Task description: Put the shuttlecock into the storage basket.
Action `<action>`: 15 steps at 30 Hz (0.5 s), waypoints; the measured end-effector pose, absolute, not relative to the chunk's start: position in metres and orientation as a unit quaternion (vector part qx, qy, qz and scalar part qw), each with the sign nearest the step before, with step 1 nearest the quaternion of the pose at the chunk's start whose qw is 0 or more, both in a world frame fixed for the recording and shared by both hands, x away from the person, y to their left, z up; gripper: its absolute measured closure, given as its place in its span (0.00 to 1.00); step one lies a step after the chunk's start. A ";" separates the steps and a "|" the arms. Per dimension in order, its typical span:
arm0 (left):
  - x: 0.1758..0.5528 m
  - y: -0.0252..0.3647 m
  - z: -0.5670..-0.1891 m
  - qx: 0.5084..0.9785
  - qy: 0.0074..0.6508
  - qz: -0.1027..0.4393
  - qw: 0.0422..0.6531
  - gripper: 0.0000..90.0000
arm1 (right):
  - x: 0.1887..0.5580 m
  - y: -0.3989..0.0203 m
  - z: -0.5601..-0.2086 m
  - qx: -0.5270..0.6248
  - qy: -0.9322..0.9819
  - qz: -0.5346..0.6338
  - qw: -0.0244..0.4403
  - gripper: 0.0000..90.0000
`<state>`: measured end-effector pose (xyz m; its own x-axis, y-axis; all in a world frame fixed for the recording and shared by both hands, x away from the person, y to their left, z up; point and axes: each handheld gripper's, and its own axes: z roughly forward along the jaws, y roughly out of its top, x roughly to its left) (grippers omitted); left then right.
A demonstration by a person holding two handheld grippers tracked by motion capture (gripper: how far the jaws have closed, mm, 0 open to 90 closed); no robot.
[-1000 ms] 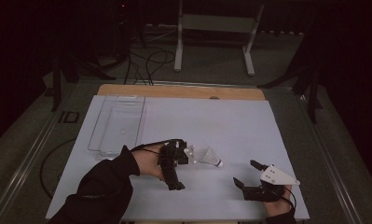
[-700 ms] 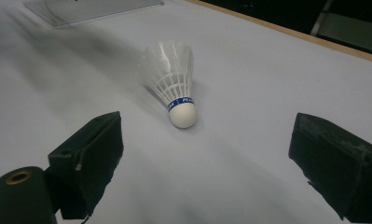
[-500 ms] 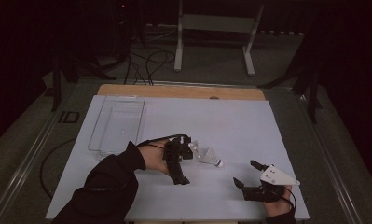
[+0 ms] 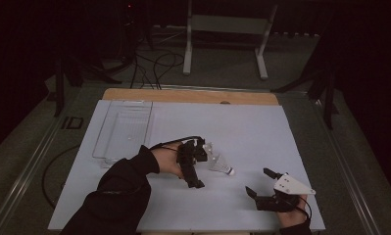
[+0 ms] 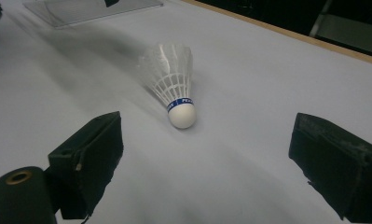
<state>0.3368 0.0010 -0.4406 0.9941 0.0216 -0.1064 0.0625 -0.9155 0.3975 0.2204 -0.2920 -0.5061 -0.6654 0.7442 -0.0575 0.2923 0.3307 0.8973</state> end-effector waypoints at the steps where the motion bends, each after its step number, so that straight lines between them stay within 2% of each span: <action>1: 0.338 0.001 -0.442 0.978 0.022 -0.050 0.202 0.00 | 0.220 -0.292 -0.506 0.332 0.780 0.474 0.238 0.11; 15: 0.351 -0.008 -0.457 0.979 0.032 -0.056 0.194 0.00 | 0.220 -0.292 -0.506 0.334 0.779 0.474 0.237 0.11</action>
<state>0.3507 -0.0076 -0.4572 0.9917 0.0418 -0.1218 0.0850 -0.9229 0.3755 0.2202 -0.2923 -0.5063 -0.6649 0.7450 -0.0532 0.2952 0.3276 0.8975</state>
